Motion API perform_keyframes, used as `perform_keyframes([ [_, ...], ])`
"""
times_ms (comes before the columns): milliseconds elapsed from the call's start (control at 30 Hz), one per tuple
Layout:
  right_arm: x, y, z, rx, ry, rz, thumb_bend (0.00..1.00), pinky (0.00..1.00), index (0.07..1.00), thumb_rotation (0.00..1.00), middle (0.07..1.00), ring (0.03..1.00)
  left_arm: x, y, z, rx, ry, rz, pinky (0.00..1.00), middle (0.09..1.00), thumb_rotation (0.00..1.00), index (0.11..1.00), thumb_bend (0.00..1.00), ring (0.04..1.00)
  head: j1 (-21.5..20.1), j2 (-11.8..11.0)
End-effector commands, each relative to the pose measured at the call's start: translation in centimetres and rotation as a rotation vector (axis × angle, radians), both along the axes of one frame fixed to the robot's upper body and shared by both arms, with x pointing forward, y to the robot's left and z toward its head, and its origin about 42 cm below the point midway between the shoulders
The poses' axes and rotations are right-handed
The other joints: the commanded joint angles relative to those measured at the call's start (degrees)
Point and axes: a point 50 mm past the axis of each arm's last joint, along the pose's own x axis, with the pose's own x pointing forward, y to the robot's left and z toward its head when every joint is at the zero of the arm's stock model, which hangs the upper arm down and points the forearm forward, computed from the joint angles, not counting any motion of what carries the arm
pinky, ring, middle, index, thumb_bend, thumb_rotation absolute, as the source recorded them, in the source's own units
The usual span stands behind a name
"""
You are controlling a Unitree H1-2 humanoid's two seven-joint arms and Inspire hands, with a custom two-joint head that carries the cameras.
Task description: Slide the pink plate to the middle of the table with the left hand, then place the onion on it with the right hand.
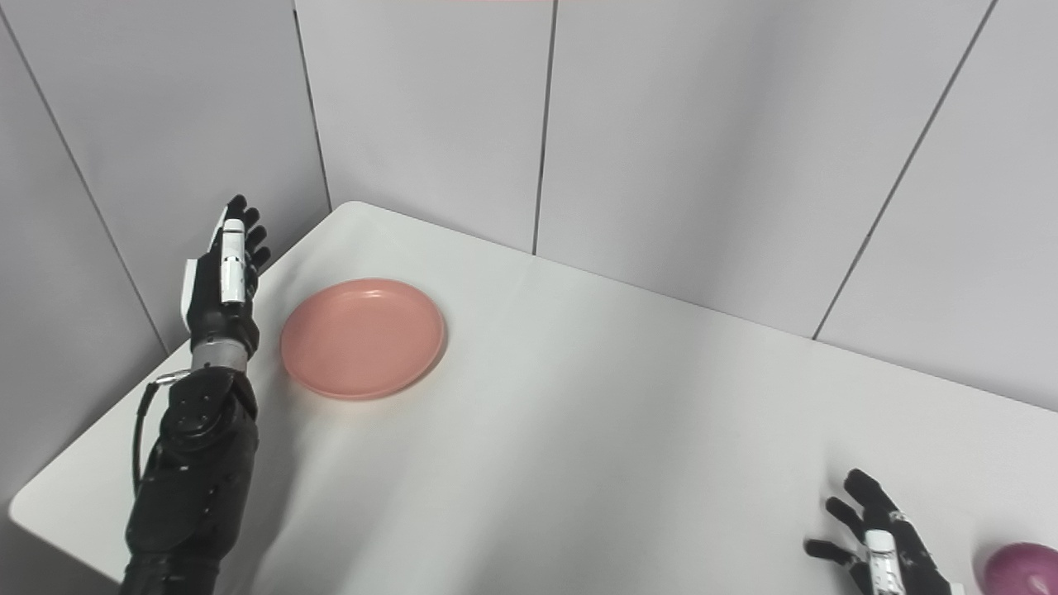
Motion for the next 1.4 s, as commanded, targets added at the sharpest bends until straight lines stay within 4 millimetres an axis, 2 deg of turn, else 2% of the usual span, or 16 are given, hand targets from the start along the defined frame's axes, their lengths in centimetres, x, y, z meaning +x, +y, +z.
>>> perform_keyframes([
  [0, 0.3, -0.2, 1.7, -0.007, -0.064, 0.004, 0.74, 0.51, 0.804, 0.8, 0.847, 0.794, 0.5, 0.1, 1.4, 0.031, -0.041, 0.011, 0.94, 0.954, 1.0, 0.927, 0.37, 0.95, 0.14, 0.11],
  [133, 0.3, -0.4, 1.7, -0.021, -0.068, 0.004, 0.79, 0.49, 0.805, 0.81, 0.843, 0.786, 0.5, 0.0, 1.1, 0.015, -0.032, 0.008, 0.95, 0.96, 1.0, 0.935, 0.38, 0.958, 0.24, 0.28],
  [333, 0.2, -0.3, 1.7, -0.021, -0.064, 0.002, 0.76, 0.49, 0.802, 0.8, 0.84, 0.784, 0.5, 0.0, 0.9, 0.017, -0.025, 0.013, 0.96, 0.963, 1.0, 0.939, 0.37, 0.962, 0.24, 0.3],
  [400, 0.2, -0.2, 1.7, -0.021, -0.065, 0.003, 0.81, 0.49, 0.8, 0.81, 0.838, 0.783, 0.4, 0.0, 0.8, 0.023, -0.017, 0.012, 0.95, 0.966, 1.0, 0.946, 0.36, 0.964, 0.24, 0.3],
  [667, 0.1, -0.3, 1.8, -0.019, -0.07, 0.007, 0.79, 0.51, 0.807, 0.82, 0.848, 0.793, 0.6, -0.3, 0.0, -0.007, 0.011, 0.002, 0.98, 0.977, 1.0, 0.962, 0.37, 0.976, 0.2, 0.65],
  [1033, 0.2, -0.4, 1.9, -0.028, -0.072, 0.006, 0.85, 0.49, 0.792, 0.82, 0.832, 0.776, 0.8, -0.6, -0.6, -0.02, 0.033, 0.003, 0.99, 0.977, 1.0, 0.955, 0.37, 0.972, 0.34, 0.85],
  [1367, 0.3, -0.5, 1.8, -0.03, -0.076, 0.011, 0.84, 0.5, 0.795, 0.82, 0.836, 0.779, 0.9, -0.9, -1.3, -0.03, 0.045, -0.007, 0.95, 0.952, 1.0, 0.936, 0.36, 0.943, 0.23, 0.96],
])
